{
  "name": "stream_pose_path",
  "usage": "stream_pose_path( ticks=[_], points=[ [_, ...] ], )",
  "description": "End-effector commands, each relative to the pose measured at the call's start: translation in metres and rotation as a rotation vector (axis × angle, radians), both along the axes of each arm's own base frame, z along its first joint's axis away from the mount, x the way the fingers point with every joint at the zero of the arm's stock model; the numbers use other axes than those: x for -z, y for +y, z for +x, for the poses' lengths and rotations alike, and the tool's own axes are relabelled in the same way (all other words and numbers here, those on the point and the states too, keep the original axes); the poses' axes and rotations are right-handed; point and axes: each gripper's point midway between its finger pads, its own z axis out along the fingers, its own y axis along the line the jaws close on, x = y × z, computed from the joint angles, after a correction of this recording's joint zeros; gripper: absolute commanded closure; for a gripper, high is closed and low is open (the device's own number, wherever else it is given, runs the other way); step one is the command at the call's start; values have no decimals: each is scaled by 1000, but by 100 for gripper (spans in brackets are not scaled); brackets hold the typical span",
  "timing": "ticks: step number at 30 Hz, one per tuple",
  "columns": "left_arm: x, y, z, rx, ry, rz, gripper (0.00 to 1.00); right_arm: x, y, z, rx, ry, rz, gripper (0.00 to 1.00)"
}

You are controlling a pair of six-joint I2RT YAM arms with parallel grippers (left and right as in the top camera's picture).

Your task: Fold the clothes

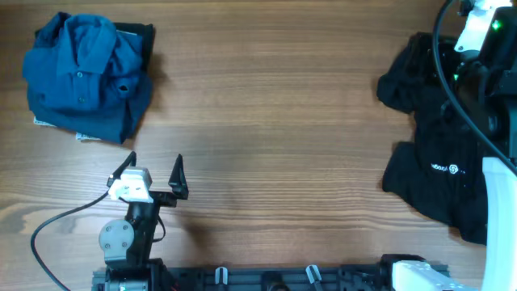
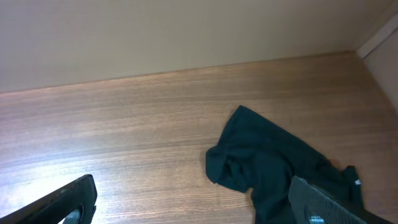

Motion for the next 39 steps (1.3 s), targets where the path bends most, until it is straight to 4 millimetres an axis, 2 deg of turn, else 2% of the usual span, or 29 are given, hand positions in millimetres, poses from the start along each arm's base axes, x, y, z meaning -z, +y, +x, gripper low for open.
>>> stream_pose_path(
  ticks=[1,4,6,8,11,14,18,21,24,31,39],
  points=[
    [2,2,0,-15,6,-9,0,-18,-5,-11,18,-48,-21,0],
    [2,2,0,-15,6,-9,0,-37,-4,-27,18,-105,-23,0],
    [2,2,0,-15,6,-9,0,-49,-3,-44,19,-151,-25,0],
    [2,2,0,-15,6,-9,0,-53,2,-61,5,-184,2,0],
    [2,2,0,-15,6,-9,0,-62,5,-76,3,-308,32,0],
    [2,2,0,-15,6,-9,0,-60,17,-84,-55,-432,66,0],
    [2,2,0,-15,6,-9,0,-46,37,-89,-175,-626,87,0],
    [2,2,0,-15,6,-9,0,-28,43,-93,-216,-751,84,0],
    [2,2,0,-15,6,-9,0,-2,44,-99,-220,-818,88,0],
    [2,2,0,-15,6,-9,0,70,43,-114,-210,-798,89,0],
    [2,2,0,-15,6,-9,0,123,43,-126,-203,-801,89,0]
  ],
)
